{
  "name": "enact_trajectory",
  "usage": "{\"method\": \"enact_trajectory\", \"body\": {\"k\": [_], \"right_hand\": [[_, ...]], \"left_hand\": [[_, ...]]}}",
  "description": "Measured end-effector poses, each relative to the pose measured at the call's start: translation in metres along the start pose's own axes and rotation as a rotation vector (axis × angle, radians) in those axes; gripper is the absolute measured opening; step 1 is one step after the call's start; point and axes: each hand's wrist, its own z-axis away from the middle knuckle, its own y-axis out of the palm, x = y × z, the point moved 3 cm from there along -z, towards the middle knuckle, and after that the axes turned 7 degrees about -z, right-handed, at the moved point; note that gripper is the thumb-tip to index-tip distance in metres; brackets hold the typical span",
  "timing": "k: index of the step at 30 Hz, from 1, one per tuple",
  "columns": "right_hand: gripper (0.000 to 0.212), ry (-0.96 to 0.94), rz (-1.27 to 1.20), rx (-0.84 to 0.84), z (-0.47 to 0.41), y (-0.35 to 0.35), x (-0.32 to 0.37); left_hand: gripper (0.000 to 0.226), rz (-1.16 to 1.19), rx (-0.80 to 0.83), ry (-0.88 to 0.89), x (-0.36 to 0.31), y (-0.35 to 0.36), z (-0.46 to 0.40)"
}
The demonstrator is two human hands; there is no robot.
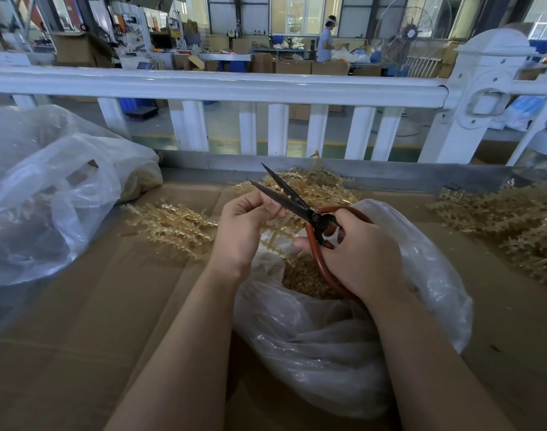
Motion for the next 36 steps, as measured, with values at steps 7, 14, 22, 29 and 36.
{"method": "enact_trajectory", "body": {"k": [7,14,22,29,36], "right_hand": [[0.076,-0.018,0.020,-0.010,0.0005,0.0013,-0.0009],[0.080,-0.018,0.035,-0.007,-0.0004,0.0019,-0.0017],[0.076,-0.019,0.021,-0.020,0.0002,0.0009,-0.0011],[0.077,-0.010,-0.010,0.012,-0.0007,0.0028,-0.0035],[0.080,-0.008,-0.069,0.022,-0.0009,0.0023,-0.0031]], "left_hand": [[0.018,0.017,-0.032,-0.004,-0.0006,-0.0018,-0.0004],[0.013,-0.022,-0.082,0.029,-0.0028,-0.0019,-0.0003],[0.016,-0.053,-0.056,0.040,-0.0064,-0.0012,0.0009],[0.021,-0.108,-0.056,0.081,-0.0069,0.0011,0.0025],[0.024,-0.127,-0.084,0.098,-0.0080,0.0029,0.0022]]}}
